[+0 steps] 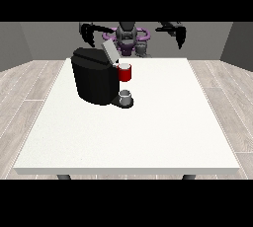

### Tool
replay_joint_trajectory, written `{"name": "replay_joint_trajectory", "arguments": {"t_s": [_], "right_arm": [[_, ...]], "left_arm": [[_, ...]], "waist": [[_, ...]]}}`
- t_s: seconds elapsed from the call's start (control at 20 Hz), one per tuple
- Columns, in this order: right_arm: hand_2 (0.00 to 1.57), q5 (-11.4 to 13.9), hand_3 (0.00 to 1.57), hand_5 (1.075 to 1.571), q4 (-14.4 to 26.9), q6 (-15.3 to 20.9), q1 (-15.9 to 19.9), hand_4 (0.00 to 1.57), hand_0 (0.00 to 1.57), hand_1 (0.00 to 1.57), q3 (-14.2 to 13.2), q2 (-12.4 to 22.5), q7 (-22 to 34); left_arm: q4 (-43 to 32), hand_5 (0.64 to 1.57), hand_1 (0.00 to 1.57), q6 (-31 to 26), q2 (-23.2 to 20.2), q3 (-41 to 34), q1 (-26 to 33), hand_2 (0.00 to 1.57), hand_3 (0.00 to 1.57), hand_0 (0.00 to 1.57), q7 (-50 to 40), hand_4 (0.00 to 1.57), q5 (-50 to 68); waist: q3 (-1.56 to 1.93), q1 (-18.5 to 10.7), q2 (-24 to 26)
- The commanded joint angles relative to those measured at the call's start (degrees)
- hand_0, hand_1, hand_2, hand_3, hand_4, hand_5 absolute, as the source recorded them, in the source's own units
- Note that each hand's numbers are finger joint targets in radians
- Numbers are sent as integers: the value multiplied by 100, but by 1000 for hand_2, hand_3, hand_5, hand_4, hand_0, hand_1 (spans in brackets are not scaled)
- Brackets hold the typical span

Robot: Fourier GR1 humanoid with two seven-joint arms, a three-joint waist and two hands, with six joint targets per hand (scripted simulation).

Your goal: Insert the coffee pod into the coffee machine and close the lid

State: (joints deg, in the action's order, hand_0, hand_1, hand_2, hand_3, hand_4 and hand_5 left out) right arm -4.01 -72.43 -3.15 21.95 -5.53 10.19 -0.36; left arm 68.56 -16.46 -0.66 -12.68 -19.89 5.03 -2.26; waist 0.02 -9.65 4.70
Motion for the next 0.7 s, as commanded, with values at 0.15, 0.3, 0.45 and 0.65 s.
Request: {"name": "replay_joint_trajectory", "arguments": {"t_s": [0.15,0.3,0.45,0.65], "right_arm": [[0,66,0,1571,246,14,668,0,0,0,47,-87,190],[0,155,0,1571,667,-188,709,0,0,0,-7,34,-279],[0,359,0,1571,617,155,1127,0,0,0,200,-228,115],[0,421,0,1571,1034,18,1404,0,0,0,15,8,-128]], "left_arm": [[401,1571,0,124,-400,-90,298,0,0,0,106,0,189],[796,1571,0,185,-248,208,408,0,0,0,-57,0,155],[808,1571,0,292,-255,239,371,0,0,0,-160,0,168],[1025,1571,0,345,-340,254,378,0,0,0,-165,0,269]], "waist": [[-3,300,-442],[-1,187,-591],[-3,225,-540],[-2,202,-754]]}}
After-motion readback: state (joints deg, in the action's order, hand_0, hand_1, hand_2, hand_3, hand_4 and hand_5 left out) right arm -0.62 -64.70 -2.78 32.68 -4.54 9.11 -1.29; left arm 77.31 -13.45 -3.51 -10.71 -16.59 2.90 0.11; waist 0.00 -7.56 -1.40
